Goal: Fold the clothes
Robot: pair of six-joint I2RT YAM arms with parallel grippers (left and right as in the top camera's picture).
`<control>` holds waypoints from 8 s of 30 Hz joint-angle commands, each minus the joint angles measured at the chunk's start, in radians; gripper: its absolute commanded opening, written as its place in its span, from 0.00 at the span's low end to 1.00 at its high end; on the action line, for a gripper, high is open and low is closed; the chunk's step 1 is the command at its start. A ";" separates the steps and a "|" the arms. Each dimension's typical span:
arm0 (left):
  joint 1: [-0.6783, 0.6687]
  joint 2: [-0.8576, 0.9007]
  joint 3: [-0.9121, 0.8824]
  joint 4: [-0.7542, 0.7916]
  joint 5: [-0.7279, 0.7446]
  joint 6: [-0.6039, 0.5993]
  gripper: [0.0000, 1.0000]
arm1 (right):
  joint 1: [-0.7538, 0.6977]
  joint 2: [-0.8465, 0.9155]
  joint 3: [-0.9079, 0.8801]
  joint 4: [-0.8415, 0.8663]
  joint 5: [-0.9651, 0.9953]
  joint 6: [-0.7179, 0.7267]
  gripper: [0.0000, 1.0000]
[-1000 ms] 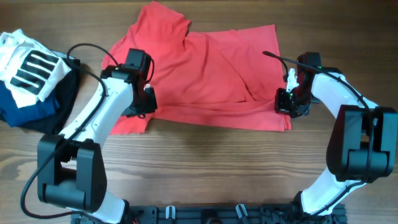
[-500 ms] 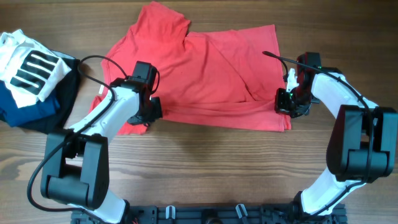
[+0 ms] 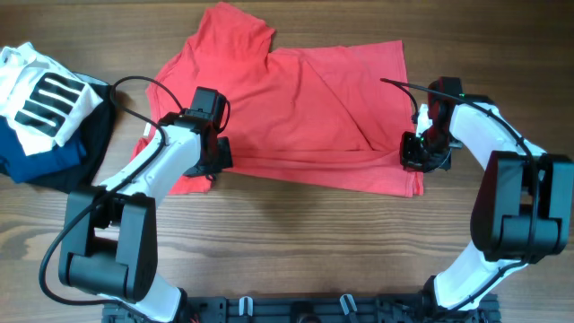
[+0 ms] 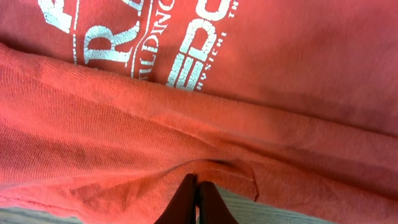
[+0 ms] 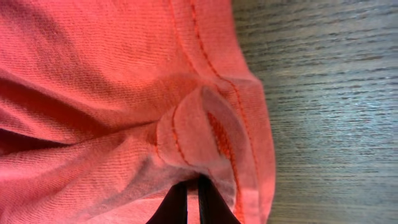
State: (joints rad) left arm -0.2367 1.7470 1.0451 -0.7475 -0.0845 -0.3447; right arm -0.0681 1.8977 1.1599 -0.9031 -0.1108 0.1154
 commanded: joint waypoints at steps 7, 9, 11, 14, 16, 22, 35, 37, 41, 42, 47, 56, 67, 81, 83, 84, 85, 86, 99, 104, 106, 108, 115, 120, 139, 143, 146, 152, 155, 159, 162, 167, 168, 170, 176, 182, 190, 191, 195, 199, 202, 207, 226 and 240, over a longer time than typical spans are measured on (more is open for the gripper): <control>-0.003 -0.092 0.093 0.006 -0.093 0.000 0.04 | -0.004 -0.042 0.021 -0.057 0.032 -0.002 0.08; -0.003 -0.117 0.100 0.034 -0.112 0.000 0.04 | -0.004 -0.057 0.021 -0.059 0.032 0.002 0.08; -0.003 -0.117 0.100 0.070 -0.111 0.000 0.04 | -0.004 -0.084 0.021 -0.048 0.032 0.021 0.08; -0.003 -0.114 0.100 0.151 -0.111 0.000 0.04 | -0.004 -0.132 0.021 -0.020 0.032 0.025 0.08; -0.003 -0.114 0.100 0.151 -0.110 0.000 0.04 | -0.004 -0.142 0.021 -0.018 0.032 0.018 0.08; -0.004 -0.109 0.099 -0.082 0.000 0.000 0.38 | -0.004 -0.140 0.020 -0.010 0.035 0.019 0.08; -0.004 0.028 0.067 -0.109 0.026 0.053 0.49 | -0.004 -0.140 0.020 -0.030 0.036 0.022 0.08; -0.003 0.058 0.067 -0.106 0.019 0.053 0.48 | -0.004 -0.140 0.020 -0.029 0.036 0.021 0.08; -0.003 0.072 0.067 -0.083 0.019 0.053 0.10 | -0.004 -0.140 0.020 -0.029 0.036 0.021 0.08; -0.003 0.072 0.067 -0.075 0.019 0.053 0.04 | -0.004 -0.140 0.020 -0.029 0.036 0.022 0.08; -0.004 0.071 0.068 -0.060 0.012 0.053 0.04 | -0.004 -0.140 0.020 -0.033 0.037 0.019 0.07; -0.002 -0.071 0.204 -0.005 -0.018 0.053 0.04 | -0.004 -0.140 0.020 -0.029 0.037 0.019 0.07; 0.006 -0.063 0.202 0.059 -0.138 0.053 0.04 | -0.004 -0.140 0.020 0.022 0.058 0.026 0.19; 0.006 -0.026 0.202 0.037 -0.134 0.049 0.04 | 0.000 -0.112 0.006 0.078 -0.075 0.016 0.24; 0.006 -0.026 0.202 0.037 -0.134 0.049 0.04 | 0.000 -0.105 0.006 0.084 -0.075 0.018 0.24; 0.006 -0.026 0.202 0.036 -0.134 0.049 0.04 | 0.000 -0.099 0.006 0.086 -0.075 0.018 0.24; 0.006 -0.026 0.202 0.034 -0.134 0.049 0.04 | 0.000 -0.090 0.005 0.089 -0.075 0.018 0.24; 0.006 -0.026 0.202 0.033 -0.134 0.049 0.04 | 0.000 -0.079 0.005 0.092 -0.075 0.019 0.24; 0.006 -0.026 0.202 0.033 -0.134 0.049 0.04 | 0.000 -0.035 0.003 0.119 -0.101 0.018 0.15; 0.006 -0.026 0.202 0.033 -0.134 0.049 0.04 | 0.000 -0.035 -0.006 0.092 -0.101 0.014 0.13; 0.006 -0.026 0.202 0.032 -0.134 0.049 0.04 | 0.000 -0.035 -0.013 0.102 -0.101 0.015 0.06; 0.006 -0.026 0.202 0.031 -0.134 0.049 0.04 | 0.000 -0.035 -0.016 0.107 -0.101 0.014 0.04; 0.006 -0.026 0.202 0.015 -0.134 0.049 0.04 | -0.005 -0.074 0.016 0.059 -0.101 0.016 0.04; 0.006 -0.026 0.202 -0.003 -0.134 0.049 0.04 | -0.012 -0.247 0.095 -0.008 -0.093 0.015 0.04; 0.006 -0.026 0.202 -0.031 -0.134 0.049 0.04 | -0.008 -0.034 -0.048 0.046 -0.150 -0.011 0.35; 0.006 -0.026 0.202 -0.031 -0.134 0.049 0.04 | -0.008 -0.005 -0.056 0.060 -0.153 -0.011 0.27; 0.006 -0.026 0.202 -0.031 -0.134 0.049 0.04 | -0.008 -0.003 -0.056 0.077 -0.153 -0.010 0.27; 0.006 -0.026 0.202 -0.031 -0.134 0.049 0.04 | -0.008 -0.003 -0.056 0.084 -0.161 -0.011 0.04; 0.006 -0.026 0.202 -0.031 -0.134 0.049 0.04 | -0.008 -0.009 -0.055 0.071 -0.161 -0.011 0.04; 0.006 -0.026 0.202 -0.032 -0.134 0.049 0.04 | -0.019 -0.072 0.008 -0.030 -0.152 -0.008 0.05; 0.006 -0.026 0.202 -0.032 -0.134 0.049 0.04 | -0.028 -0.134 0.026 -0.064 -0.153 -0.008 0.05; 0.006 -0.026 0.202 -0.032 -0.134 0.049 0.04 | -0.027 -0.139 0.025 -0.081 -0.153 -0.008 0.05; 0.006 -0.026 0.202 -0.032 -0.134 0.049 0.04 | -0.027 -0.139 0.025 -0.082 -0.153 -0.008 0.04; 0.006 -0.026 0.202 -0.032 -0.134 0.049 0.04 | -0.027 -0.138 0.025 -0.082 -0.153 -0.008 0.05; 0.006 -0.026 0.202 -0.031 -0.134 0.049 0.04 | -0.027 -0.137 -0.021 -0.076 -0.153 -0.008 0.06; 0.006 -0.026 0.202 -0.031 -0.134 0.049 0.04 | -0.027 -0.137 -0.056 -0.085 -0.153 -0.008 0.20; 0.006 -0.026 0.202 -0.031 -0.134 0.049 0.04 | -0.019 -0.136 -0.089 -0.075 -0.158 -0.007 0.20; 0.006 -0.026 0.202 -0.031 -0.134 0.049 0.04 | -0.012 -0.136 -0.111 -0.057 -0.165 -0.006 0.20; 0.006 -0.026 0.202 -0.031 -0.134 0.049 0.04 | 0.013 -0.136 -0.199 0.039 -0.233 -0.005 0.20; 0.006 -0.026 0.202 -0.031 -0.134 0.049 0.04 | 0.015 -0.136 -0.234 0.086 -0.235 0.017 0.19; 0.006 -0.026 0.202 -0.032 -0.134 0.049 0.04 | 0.015 -0.136 -0.232 0.105 -0.225 0.016 0.19; 0.006 -0.026 0.202 -0.032 -0.134 0.049 0.04 | 0.009 -0.152 -0.148 0.047 -0.144 0.074 0.22; 0.006 -0.026 0.202 -0.032 -0.134 0.049 0.04 | 0.009 -0.144 -0.123 0.164 -0.100 0.086 0.25; 0.006 -0.031 0.203 -0.045 -0.135 0.051 0.04 | 0.005 -0.144 -0.111 0.144 -0.201 0.029 0.04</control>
State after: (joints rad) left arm -0.2356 1.7157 1.2446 -0.7792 -0.1978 -0.2939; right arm -0.0574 1.7523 1.0416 -0.7292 -0.2581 0.1783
